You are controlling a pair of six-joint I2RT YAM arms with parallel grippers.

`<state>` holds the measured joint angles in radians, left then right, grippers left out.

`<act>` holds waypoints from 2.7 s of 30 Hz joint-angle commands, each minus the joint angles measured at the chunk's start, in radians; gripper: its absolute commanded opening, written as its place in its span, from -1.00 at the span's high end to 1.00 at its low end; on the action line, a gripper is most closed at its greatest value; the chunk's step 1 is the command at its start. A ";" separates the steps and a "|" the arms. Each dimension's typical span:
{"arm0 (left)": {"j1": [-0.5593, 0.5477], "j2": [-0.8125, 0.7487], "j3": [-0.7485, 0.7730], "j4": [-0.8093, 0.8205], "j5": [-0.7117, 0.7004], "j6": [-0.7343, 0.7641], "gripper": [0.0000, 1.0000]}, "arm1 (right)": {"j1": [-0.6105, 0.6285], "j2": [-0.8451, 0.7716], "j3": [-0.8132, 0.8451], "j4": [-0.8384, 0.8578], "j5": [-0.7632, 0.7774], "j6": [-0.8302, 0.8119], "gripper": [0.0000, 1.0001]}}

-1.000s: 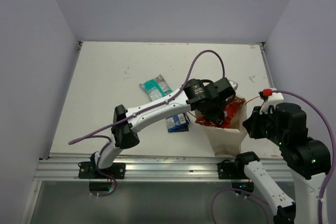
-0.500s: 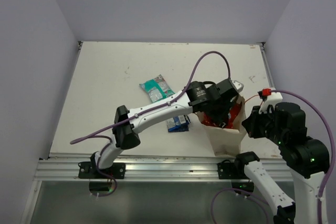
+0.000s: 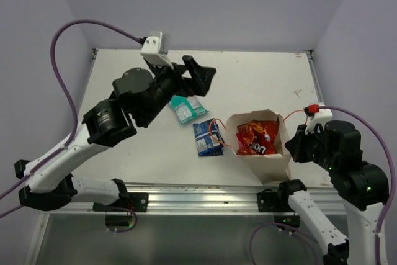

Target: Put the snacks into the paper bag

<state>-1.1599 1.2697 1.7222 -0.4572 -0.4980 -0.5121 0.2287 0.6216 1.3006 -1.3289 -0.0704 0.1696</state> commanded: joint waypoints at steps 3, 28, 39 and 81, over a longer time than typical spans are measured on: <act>0.322 0.141 -0.176 -0.113 -0.033 -0.066 -1.00 | 0.000 0.013 0.002 0.091 -0.020 -0.028 1.00; 0.620 0.767 -0.329 -0.051 0.211 -0.190 -0.96 | 0.000 0.052 -0.014 0.128 -0.022 -0.045 1.00; 0.602 0.619 -0.267 -0.069 0.196 -0.148 1.00 | 0.000 0.072 -0.026 0.151 -0.043 -0.047 1.00; -0.144 0.250 -0.093 0.017 0.112 -0.083 -0.99 | 0.000 0.027 0.019 0.097 -0.057 -0.025 1.00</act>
<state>-1.2881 1.6932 1.5818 -0.4507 -0.2245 -0.6258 0.2287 0.6529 1.2770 -1.2865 -0.0978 0.1455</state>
